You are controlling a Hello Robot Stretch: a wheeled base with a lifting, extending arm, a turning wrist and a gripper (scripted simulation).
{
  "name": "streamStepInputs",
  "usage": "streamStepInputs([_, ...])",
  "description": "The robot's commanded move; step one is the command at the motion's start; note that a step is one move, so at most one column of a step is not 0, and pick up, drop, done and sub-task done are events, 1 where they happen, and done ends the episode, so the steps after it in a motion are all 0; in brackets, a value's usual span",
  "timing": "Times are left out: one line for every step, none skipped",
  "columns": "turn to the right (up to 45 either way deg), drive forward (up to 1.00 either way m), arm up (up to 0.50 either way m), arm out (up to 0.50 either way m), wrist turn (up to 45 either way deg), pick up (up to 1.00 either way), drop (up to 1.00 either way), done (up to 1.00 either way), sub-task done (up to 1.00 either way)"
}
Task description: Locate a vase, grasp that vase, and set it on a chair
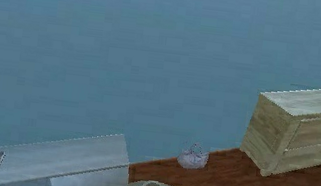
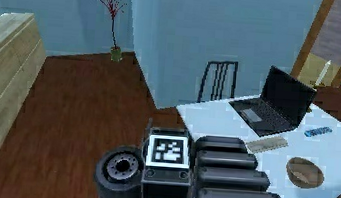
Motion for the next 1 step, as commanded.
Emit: streamStepInputs([0.0,0.0,0.0,0.36,0.0,0.0,0.0,0.0,0.0])
